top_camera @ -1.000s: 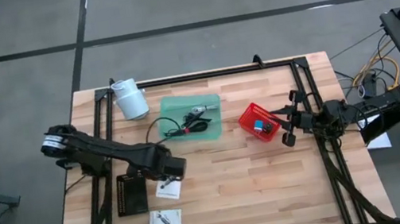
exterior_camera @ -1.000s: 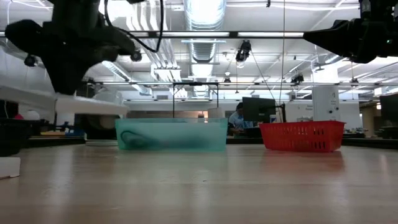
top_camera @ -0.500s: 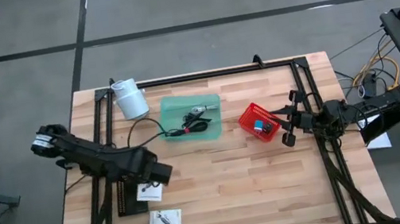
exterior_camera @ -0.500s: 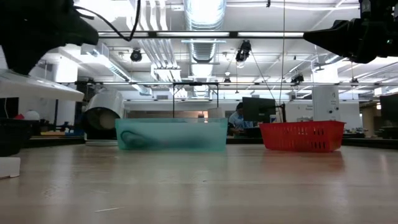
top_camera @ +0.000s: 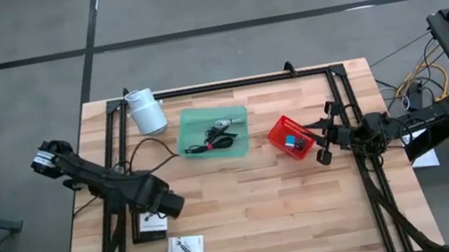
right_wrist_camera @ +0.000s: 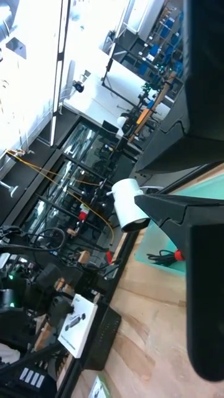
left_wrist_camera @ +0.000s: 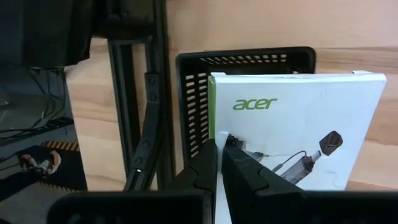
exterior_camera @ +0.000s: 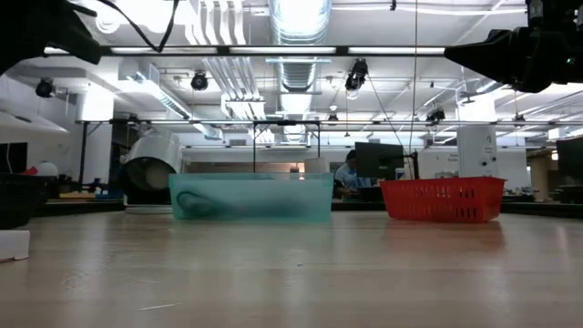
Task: Pick and place items into bin
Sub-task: Put the top card reader box into the black bin, then put the card reader box into the black bin
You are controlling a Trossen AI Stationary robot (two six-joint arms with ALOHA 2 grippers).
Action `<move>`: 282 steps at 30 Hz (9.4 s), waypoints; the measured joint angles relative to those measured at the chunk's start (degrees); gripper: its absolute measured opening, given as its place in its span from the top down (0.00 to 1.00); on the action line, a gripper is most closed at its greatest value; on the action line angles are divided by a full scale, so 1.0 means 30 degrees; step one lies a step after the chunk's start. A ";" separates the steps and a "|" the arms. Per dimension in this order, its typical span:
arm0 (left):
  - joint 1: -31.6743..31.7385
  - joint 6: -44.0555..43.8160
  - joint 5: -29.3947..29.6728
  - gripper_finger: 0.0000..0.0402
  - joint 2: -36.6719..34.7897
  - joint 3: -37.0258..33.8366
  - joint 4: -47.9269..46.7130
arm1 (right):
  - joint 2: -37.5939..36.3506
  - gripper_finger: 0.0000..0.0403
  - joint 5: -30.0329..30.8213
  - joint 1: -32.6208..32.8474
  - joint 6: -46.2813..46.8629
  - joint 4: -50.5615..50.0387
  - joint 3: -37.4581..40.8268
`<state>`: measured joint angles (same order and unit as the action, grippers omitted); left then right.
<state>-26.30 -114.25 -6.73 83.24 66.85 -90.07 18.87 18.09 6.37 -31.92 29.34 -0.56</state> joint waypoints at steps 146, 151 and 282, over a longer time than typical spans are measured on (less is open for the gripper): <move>-0.7795 1.7732 0.2876 0.65 0.6025 0.1177 1.6630 | 0.0007 0.87 0.0000 -0.0007 0.2217 -0.0007 0.0007; -0.7721 1.7747 0.2942 0.65 0.6025 0.0554 1.6889 | 0.0007 0.87 0.0000 -0.0001 0.2141 -0.0015 0.0007; -0.5604 -0.4943 0.6163 1.00 0.2550 -0.1546 0.2890 | 0.0007 0.87 -0.0007 0.0000 0.1931 -0.0079 0.0006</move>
<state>-43.11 -129.08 11.75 90.89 62.22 -81.40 18.90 18.06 6.37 -26.13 29.11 -0.54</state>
